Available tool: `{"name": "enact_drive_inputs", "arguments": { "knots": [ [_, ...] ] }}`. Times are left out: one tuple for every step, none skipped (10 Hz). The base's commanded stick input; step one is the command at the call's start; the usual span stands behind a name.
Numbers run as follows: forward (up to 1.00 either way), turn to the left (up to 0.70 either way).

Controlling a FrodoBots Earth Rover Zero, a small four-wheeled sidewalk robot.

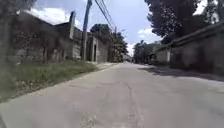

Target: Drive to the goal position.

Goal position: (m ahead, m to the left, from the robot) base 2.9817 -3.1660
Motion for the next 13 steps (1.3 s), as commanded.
{"name": "enact_drive_inputs", "arguments": {
  "knots": [
    [1.0, 0.2],
    [1.0, 0.08],
    [1.0, 0.03],
    [1.0, 0.0],
    [1.0, 0.0],
    [1.0, 0.0],
    [1.0, 0.0],
    [1.0, -0.03],
    [1.0, -0.16],
    [1.0, -0.31],
    [1.0, -0.2],
    [1.0, -0.02],
    [1.0, -0.02]
  ]
}}
